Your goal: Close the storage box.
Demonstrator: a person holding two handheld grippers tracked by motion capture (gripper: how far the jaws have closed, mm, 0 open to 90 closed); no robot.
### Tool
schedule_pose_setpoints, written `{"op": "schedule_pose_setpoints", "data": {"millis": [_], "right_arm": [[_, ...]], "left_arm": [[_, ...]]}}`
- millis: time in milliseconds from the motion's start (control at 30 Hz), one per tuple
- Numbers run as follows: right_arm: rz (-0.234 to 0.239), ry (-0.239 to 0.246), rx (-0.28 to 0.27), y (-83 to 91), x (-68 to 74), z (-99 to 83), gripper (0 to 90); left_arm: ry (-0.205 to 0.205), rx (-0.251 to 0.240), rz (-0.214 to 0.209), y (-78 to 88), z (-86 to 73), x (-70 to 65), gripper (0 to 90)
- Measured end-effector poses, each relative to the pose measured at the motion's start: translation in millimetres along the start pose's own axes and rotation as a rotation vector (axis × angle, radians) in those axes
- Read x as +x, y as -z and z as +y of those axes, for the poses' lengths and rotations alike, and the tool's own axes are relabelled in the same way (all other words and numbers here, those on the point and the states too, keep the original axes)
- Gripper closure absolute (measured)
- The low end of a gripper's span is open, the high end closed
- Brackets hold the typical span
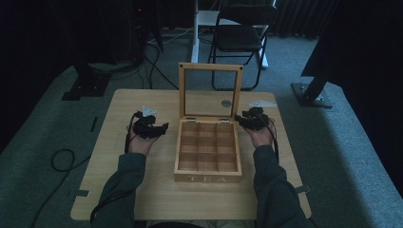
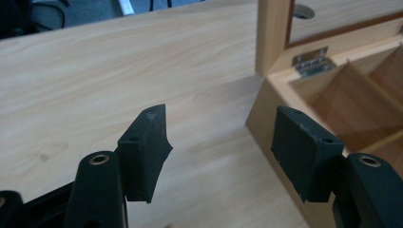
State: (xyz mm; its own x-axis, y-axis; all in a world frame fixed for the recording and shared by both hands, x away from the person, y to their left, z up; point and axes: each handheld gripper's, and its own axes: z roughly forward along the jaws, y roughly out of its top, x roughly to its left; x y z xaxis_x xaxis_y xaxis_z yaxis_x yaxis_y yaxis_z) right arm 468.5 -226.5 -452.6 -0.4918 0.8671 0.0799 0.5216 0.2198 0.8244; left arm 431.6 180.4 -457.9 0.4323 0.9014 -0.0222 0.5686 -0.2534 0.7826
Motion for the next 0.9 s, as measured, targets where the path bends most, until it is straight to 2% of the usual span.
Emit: {"op": "schedule_pose_setpoints", "data": {"millis": [167,233,300,400,467,533,600,667,733,800,900], "right_arm": [[0.002,-0.003,-0.017,-7.1,-0.4,11.1,55.2],[-0.001,0.005,-0.027,-13.0,-1.4,19.8,50.7],[0.000,0.003,-0.028,-14.8,-2.2,22.5,50.9],[0.025,-0.008,-0.081,-17.7,-4.7,30.4,53.3],[0.027,-0.016,-0.075,-19.3,-5.6,32.2,53.3],[0.031,-0.012,-0.075,-22.3,-6.7,36.2,53.2],[0.057,-0.024,-0.099,-24.0,-8.0,39.5,53.4],[0.066,-0.031,-0.080,-27.9,-9.0,44.1,53.1],[0.067,-0.015,-0.073,-29.4,-9.8,47.5,53.1],[0.071,-0.008,-0.078,-28.5,-11.1,47.9,54.7],[0.091,-0.025,-0.095,-25.1,-12.6,46.1,56.5]], "left_arm": [[-0.011,-0.001,-0.017,-7.3,10.2,-4.3,37.1],[-0.015,-0.003,-0.020,-9.6,13.0,-7.9,37.1],[-0.018,-0.004,-0.023,-10.2,13.6,-9.2,37.0],[-0.033,-0.006,-0.030,-11.0,15.3,-11.5,36.8],[-0.044,-0.007,-0.029,-11.1,16.7,-11.6,36.7],[-0.039,-0.010,-0.027,-10.8,17.6,-11.0,36.7],[-0.031,-0.017,-0.033,-10.4,18.0,-9.7,36.8],[-0.028,-0.016,-0.031,-10.8,17.5,-9.2,36.7],[-0.029,-0.012,-0.037,-11.4,17.1,-8.7,36.7],[-0.032,-0.010,-0.034,-11.6,17.9,-8.4,36.7],[-0.017,-0.018,-0.041,-11.6,20.1,-8.5,37.4]]}}
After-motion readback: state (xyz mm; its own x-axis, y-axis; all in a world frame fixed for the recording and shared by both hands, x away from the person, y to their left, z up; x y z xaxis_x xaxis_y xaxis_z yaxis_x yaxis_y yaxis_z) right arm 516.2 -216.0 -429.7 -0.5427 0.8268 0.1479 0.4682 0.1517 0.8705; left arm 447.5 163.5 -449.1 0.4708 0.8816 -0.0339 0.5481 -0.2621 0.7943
